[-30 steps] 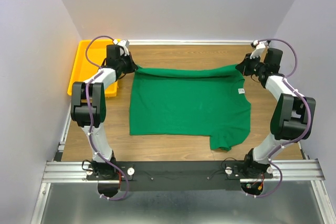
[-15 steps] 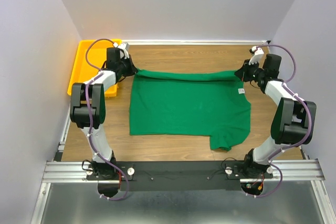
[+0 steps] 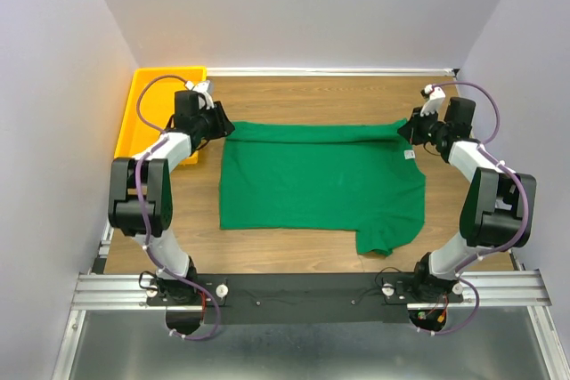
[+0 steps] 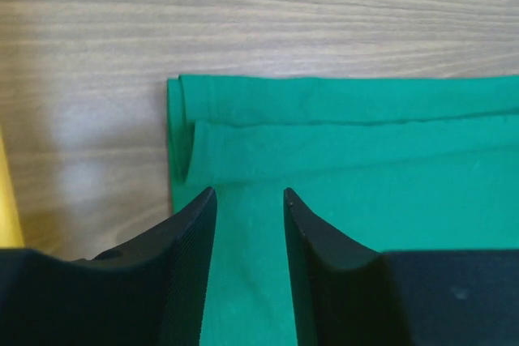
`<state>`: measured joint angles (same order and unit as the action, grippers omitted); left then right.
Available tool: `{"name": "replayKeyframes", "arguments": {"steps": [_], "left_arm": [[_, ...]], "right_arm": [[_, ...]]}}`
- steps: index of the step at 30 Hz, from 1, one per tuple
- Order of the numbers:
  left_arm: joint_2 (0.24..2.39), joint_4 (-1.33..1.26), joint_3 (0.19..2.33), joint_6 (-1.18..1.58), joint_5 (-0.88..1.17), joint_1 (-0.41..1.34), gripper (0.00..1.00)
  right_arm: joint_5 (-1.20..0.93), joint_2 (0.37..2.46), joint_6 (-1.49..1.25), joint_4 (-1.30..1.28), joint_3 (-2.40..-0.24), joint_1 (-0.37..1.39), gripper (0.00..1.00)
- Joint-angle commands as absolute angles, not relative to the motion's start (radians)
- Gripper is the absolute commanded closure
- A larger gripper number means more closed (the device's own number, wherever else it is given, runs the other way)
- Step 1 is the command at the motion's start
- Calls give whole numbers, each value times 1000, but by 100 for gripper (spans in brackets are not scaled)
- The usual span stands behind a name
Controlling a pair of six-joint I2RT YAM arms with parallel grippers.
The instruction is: Fold and stack the t-shirts
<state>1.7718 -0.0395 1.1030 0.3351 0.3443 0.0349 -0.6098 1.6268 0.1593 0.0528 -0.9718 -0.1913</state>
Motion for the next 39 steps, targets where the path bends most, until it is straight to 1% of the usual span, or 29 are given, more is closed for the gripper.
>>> {"name": "replayKeyframes", "arguments": {"steps": [1,6,17,26,39], "left_arm": [[1646,-72,1029,365,293,23,49],[1551,-110,960,377,287,23,47],[1572,-95,988,345,342,23,47],[1560,-77,991,328,341,23,47],[1551,-67,982,318,344,23,47]], "right_arm": [[-583,1591,183,35,-959,-201,99],[-586,1591,196,34,-953,-201,100],[-618,1565,373,-57,-925,-201,100],[-595,1549,440,-81,-891,-201,99],[-652,1513,521,-146,-857,-201,100]]}}
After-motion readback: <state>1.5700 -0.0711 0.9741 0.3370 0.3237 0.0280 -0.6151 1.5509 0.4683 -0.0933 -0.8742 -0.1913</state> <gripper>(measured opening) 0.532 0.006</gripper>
